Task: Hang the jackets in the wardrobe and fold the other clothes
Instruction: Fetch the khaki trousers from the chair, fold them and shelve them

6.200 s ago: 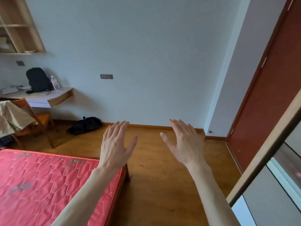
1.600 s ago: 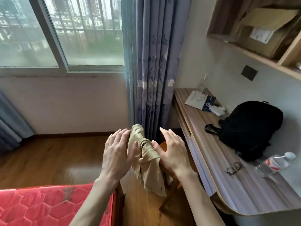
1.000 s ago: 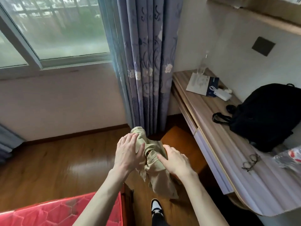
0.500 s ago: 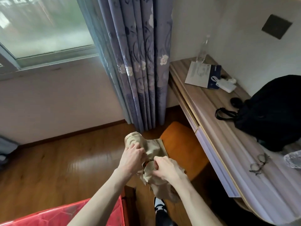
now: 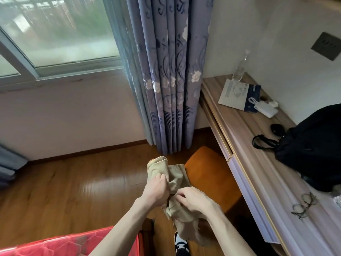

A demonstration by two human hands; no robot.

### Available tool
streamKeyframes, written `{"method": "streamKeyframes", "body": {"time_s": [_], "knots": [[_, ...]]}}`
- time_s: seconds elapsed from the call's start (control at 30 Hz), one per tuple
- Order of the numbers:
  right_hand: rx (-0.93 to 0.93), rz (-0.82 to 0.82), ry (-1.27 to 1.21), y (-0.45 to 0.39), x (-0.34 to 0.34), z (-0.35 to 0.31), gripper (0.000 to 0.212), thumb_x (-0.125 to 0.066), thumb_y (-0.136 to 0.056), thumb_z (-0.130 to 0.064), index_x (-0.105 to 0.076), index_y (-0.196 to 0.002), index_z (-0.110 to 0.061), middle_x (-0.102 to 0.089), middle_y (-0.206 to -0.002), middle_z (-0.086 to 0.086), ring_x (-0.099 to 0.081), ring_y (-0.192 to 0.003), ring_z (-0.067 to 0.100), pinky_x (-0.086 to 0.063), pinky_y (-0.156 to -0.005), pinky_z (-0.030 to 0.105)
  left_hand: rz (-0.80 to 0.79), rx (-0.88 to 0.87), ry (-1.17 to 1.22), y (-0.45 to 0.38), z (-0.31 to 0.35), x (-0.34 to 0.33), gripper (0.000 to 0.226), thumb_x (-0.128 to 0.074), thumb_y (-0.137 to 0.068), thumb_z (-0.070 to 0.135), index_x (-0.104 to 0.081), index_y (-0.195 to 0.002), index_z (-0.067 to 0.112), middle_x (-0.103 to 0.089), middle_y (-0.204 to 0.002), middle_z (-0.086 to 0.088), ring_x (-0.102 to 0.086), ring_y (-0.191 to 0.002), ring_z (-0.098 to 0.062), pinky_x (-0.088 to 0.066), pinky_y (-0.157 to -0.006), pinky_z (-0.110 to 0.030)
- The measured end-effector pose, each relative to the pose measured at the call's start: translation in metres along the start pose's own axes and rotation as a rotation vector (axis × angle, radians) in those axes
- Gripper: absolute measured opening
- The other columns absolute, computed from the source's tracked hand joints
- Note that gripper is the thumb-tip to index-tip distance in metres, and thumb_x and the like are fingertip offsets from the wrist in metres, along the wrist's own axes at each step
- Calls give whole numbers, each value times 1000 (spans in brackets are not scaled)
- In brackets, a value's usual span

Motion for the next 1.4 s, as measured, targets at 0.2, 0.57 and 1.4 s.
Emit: {"method": "streamKeyframes", "body": {"time_s": [0.2, 0.57, 1.4], "knots": [[22, 105, -87, 16, 12, -4, 28, -45, -106, -42, -67, -96, -28, -74, -105, -9, -67, -91, 12, -58, -84, 38, 87, 55, 278, 27, -29, 16, 16, -42, -106, 26, -43, -95, 14, -55, -114, -12, -50, -91, -28, -42, -79, -39], [368, 363, -242, 74, 59, -135, 38, -58, -98, -41, -54, -66, -20, -63, -68, -7, -56, -65, 9, -48, -68, 40, 625, 67, 550, 165, -90, 120, 22, -45, -101, 33, -48, -86, 17, -55, -94, -2, -42, -93, -22, -40, -92, -44], [1057, -199, -105, 168, -151, -497, 32, -57, -98, -22, -52, -71, -6, -42, -61, -7, -36, -60, 9, -35, -58, 34, 1325, 710, 442, 582, -250, 106, 17, -60, -100, 10, -49, -90, 17, -47, -89, 11, -37, -89, -6, -31, -87, -26]]}}
Point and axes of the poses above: each hand's wrist, its own y-axis away from the middle knuckle, its own x-axis out of the back of the hand, z = x × y, the point moved 9 cm from there along -y, towards the middle knuckle
